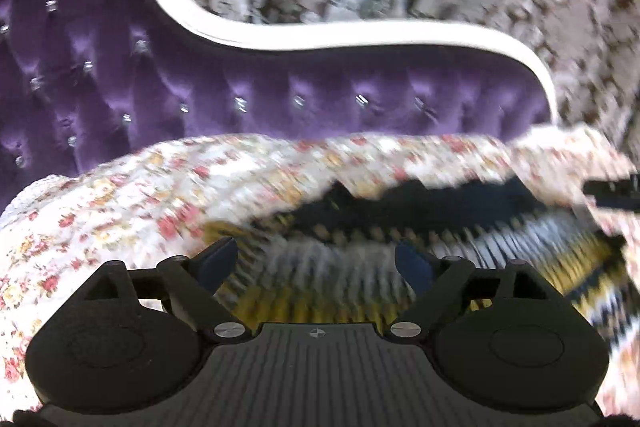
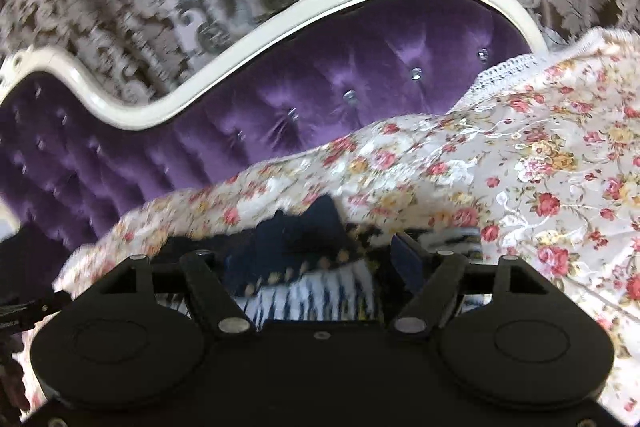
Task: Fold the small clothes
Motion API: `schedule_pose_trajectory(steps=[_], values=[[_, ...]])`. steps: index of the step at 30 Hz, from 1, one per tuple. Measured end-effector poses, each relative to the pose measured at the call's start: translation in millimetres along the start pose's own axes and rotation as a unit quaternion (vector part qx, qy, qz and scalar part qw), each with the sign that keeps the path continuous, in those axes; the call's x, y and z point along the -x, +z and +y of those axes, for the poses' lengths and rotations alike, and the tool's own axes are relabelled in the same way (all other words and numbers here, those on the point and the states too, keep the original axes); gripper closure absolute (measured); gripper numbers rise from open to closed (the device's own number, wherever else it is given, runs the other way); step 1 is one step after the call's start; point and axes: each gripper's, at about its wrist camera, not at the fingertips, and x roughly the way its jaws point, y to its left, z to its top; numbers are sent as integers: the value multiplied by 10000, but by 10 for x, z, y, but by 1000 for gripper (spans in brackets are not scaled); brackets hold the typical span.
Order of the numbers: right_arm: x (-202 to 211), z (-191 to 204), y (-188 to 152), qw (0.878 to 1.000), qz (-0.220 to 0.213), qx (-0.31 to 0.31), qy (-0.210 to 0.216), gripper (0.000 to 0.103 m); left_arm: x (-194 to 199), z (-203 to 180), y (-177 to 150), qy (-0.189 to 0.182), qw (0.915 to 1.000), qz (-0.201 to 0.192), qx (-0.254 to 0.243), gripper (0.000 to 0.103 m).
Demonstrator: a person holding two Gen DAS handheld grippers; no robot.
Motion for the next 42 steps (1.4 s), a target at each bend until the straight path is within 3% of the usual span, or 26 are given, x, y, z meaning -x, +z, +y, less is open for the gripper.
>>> schedule_pose_trajectory(steps=[6,8,11,14,18,21,27,35,42], values=[[54,143,-400,9941,574,866,-313,23,-103,-177,-407,-160,9974,634,-302,17],[124,189,-535,9899,571,1220,-448,23,-115,-210,-534,-197,9958,818,-355,17],[217,284,-665,9825,578,1637,-673,23,-33,-245,-667,-203,9957,800,-432,16],[238,228,-794,9838,820,1446,-676,23,16,-189,-710,-245,9964,799,-171,15],[308,99,-849,9910,524,1133,-483,23,61,-198,-709,-200,9963,816,-165,15],[325,50,-815,9936,505,937,-367,23,113,-196,-620,-268,9958,873,-66,16],[360,-5,-761,9966,591,543,-162,21,227,-44,-168,-475,9964,577,396,16],[358,-19,-738,9964,715,443,-61,19,-395,255,276,-4,9896,701,1257,16],[332,-5,-738,9959,759,483,-21,14,-827,243,301,276,9890,1045,1013,20]])
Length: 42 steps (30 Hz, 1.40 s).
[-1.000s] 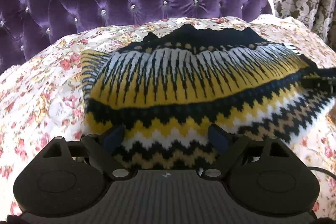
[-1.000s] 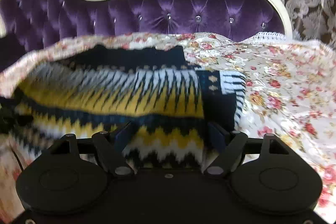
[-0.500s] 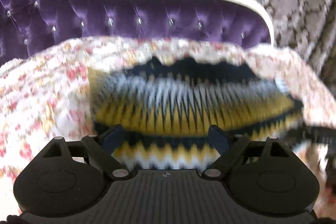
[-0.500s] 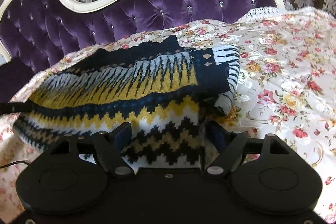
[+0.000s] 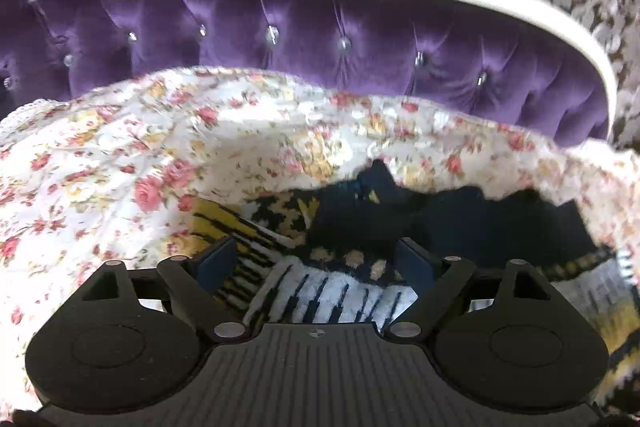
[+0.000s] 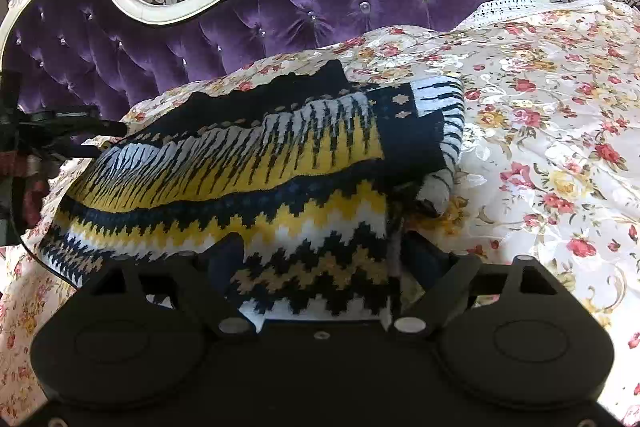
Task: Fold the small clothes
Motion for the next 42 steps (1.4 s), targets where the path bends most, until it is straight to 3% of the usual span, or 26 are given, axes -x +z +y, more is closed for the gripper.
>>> schedule_pose_trajectory(steps=[2,4,6,9,11,13,17,20,22,27,29,35,39,42], values=[[-10,9,-7,10000,6,37,-14,14,-100,-38,-33,5,9998,152,-153,35],[-15,20,-17,10000,11,77,-32,13,-149,-68,-66,19,9995,173,-274,40],[-21,29,-27,9999,14,110,-42,12,-144,-93,-93,61,9994,85,-320,46],[-39,40,-40,9998,26,165,-52,10,-102,-110,-128,159,9990,-56,-411,65],[-42,52,-46,9997,32,218,-78,9,-26,-124,-168,194,9985,-218,-455,84],[-43,62,-53,9996,38,259,-90,9,30,-162,-208,307,9973,-413,-526,88],[-38,52,-55,9996,39,268,-81,9,83,-275,-286,718,9904,-818,-853,88],[-42,46,-53,9996,42,262,-77,9,-38,-262,-281,792,9930,-549,-681,86],[-43,45,-52,9996,44,272,-76,9,-77,-273,-304,880,9917,-591,-723,84],[-56,52,-58,9996,50,278,-55,7,-87,-362,-349,1185,9855,-640,-1029,73],[-63,62,-59,9995,57,313,-66,6,-81,-346,-343,1241,9854,-629,-981,63],[-57,36,-47,9997,51,228,19,6,-15,-291,-325,1320,9865,-584,-771,46],[0,-113,-13,9989,-78,-309,357,6,123,-336,-331,1256,9874,-575,-775,44],[106,-318,11,9917,-430,-982,705,6,299,-400,-335,1140,9886,-660,-730,42]])
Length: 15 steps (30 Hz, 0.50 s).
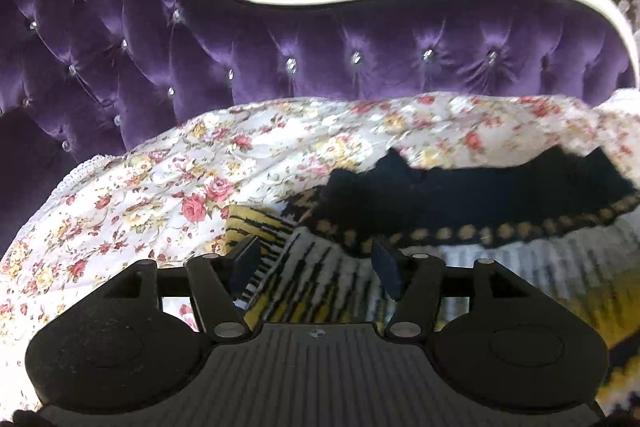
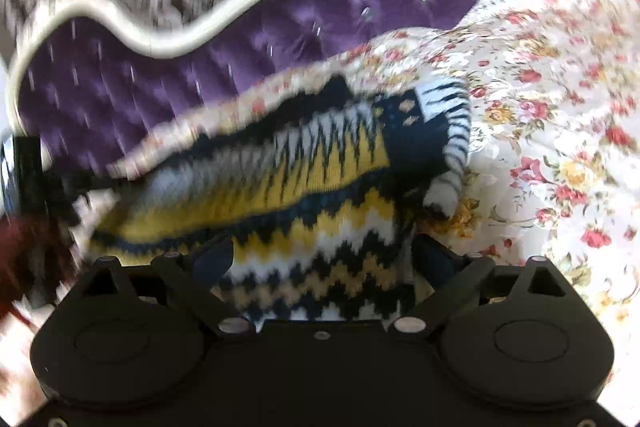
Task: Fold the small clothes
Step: 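Pull the sweater flat across the bedspread with the left tool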
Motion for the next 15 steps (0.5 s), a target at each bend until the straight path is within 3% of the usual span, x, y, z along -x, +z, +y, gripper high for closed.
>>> schedule_pose_trajectory(steps=[5,10,15], values=[[167,-347,96,9935,-624,-945,-67,5,315,-123,4,-459,9989,-19,33,37],[113,-605,86,9826,-559,-1767,88,3,424,-397,-101,-869,9958,173,-233,35],[16,-580,99,9831,-544,-1727,266,3,305,-583,-227,-924,9936,511,-391,35]])
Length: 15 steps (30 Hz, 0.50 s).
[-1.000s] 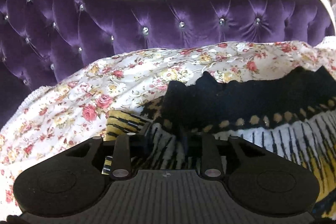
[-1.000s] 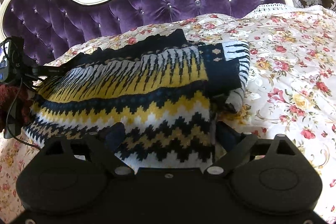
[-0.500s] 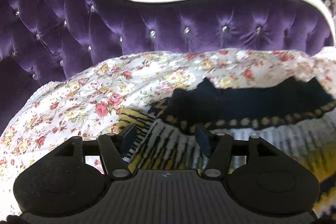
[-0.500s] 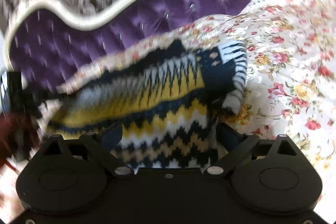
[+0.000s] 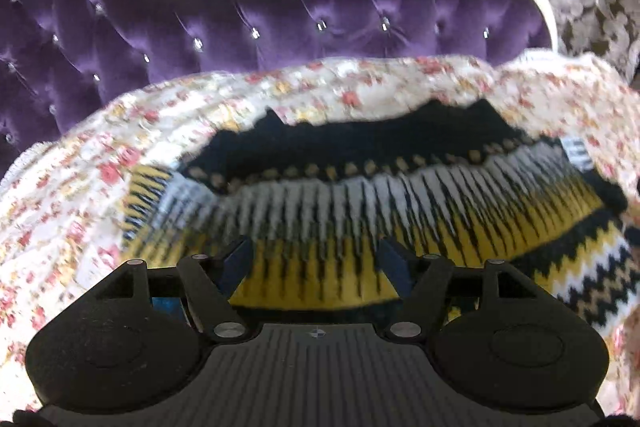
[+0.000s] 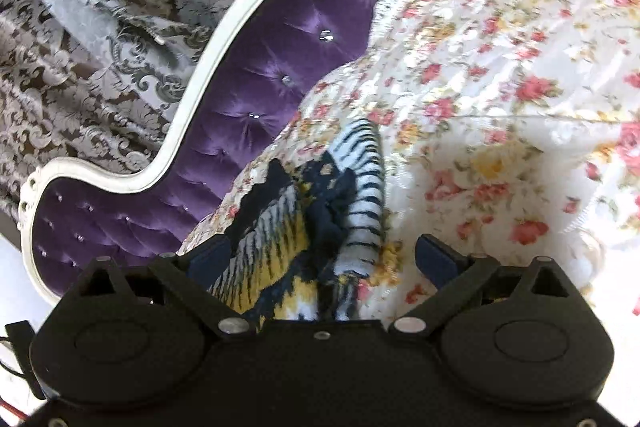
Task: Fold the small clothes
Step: 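Pull the sweater flat across the bedspread with the left tool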
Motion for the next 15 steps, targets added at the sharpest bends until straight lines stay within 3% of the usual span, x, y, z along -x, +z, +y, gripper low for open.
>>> schedule_pose_trajectory(steps=[4,8,11,15], values=[[-83,40,-14,9995,66,115,271,0,-181,-53,-57,50,9989,461,46,32],[-143,105,-76,9987,63,250,444,0,-195,-54,-119,122,9992,382,93,21],[-175,141,-103,9979,72,297,564,0,-230,-8,-156,-25,9990,402,182,13],[-180,133,-126,9974,65,271,661,0,-235,20,-202,-133,9991,350,187,9]])
